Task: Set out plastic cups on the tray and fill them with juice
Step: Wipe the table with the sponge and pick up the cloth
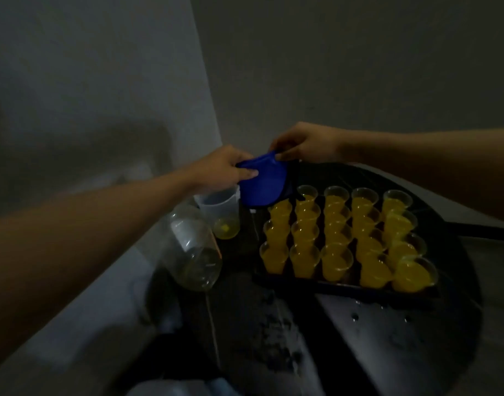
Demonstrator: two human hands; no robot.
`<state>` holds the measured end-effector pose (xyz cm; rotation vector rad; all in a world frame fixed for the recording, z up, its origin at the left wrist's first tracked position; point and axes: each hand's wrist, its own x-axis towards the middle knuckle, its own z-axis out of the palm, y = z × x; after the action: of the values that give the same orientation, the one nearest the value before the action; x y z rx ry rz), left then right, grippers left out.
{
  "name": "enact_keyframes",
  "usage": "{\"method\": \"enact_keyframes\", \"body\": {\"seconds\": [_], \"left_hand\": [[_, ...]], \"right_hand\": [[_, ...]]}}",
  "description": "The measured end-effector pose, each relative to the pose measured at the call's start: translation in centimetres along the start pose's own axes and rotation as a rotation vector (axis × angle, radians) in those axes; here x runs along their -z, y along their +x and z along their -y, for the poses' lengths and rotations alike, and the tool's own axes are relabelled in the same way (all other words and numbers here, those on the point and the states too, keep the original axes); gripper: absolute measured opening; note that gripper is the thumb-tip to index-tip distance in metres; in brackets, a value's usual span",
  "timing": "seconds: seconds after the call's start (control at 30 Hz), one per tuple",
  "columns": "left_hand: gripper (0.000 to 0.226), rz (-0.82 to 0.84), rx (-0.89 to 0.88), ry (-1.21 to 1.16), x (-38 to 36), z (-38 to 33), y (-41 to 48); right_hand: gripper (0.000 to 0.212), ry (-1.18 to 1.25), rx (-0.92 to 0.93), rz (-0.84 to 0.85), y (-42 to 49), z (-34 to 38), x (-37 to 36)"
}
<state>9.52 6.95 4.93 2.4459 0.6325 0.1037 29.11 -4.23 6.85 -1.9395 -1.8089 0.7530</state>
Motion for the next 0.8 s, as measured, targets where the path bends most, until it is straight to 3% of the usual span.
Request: {"method": "enact_keyframes", "body": {"seconds": [0.43, 0.63, 0.73, 0.8], "left_hand": [[0.022, -0.012, 0.074, -0.15, -8.8, 5.8, -12.1], [0.013, -0.081, -0.22, 0.342, -13.8, 9.4, -13.2], [0.045, -0.078, -0.296, 0.484, -17.8, 11.6, -13.9], [0.049, -0.033, -0.363, 0.566, -20.8, 12.6, -15.1]], "right_hand": [[0.019, 0.077, 0.058, 0.048, -4.1, 2.7, -14.0], [0.022, -0.118, 0.199, -0.117, -5.2, 0.1, -19.7], [0.027, -0.25, 0.292, -0.173, -6.6, -2.2, -23.8], [0.034, -0.3, 0.318, -0.187, -8.0, -4.5, -27.3]]}}
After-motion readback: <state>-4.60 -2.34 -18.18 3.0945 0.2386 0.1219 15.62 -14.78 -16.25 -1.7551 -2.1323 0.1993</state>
